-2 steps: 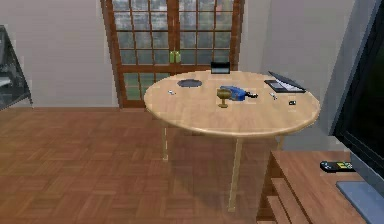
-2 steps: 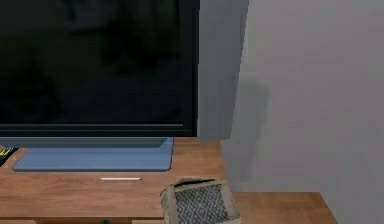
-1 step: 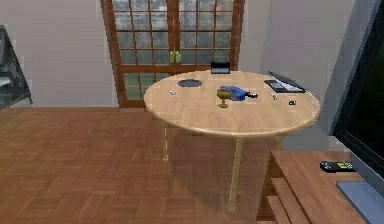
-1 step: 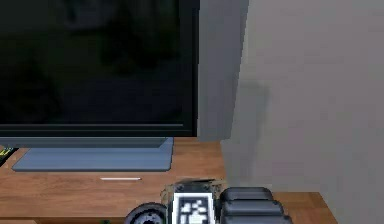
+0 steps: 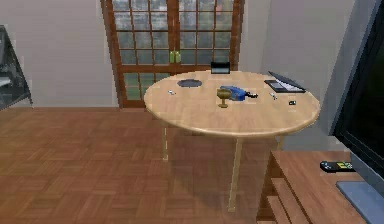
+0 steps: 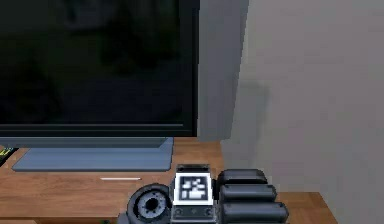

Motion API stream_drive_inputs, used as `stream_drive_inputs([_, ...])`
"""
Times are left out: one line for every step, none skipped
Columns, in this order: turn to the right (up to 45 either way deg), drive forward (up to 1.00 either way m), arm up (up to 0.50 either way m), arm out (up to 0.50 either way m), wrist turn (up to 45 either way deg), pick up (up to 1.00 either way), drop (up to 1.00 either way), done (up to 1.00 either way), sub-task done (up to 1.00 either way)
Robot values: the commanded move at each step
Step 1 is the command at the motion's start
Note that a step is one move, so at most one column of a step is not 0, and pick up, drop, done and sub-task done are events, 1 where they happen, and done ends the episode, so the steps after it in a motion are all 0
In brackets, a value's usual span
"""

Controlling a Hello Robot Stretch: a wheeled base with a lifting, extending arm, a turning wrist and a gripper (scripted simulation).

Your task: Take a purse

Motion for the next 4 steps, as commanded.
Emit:
stream_drive_inputs([0.0, 0.0, 0.0, 0.0, 45.0, 0.0, 0.0, 0.0, 0.0])
stream_drive_inputs([0.0, 0.0, 0.0, 0.0, 45.0, 0.0, 0.0, 0.0, 0.0])
stream_drive_inputs([0.0, 0.0, 0.0, 0.0, 45.0, 0.0, 0.0, 0.0, 0.0])
stream_drive_inputs([0.0, 0.0, 0.0, 0.0, 33.0, 0.0, 0.0, 0.0, 0.0])
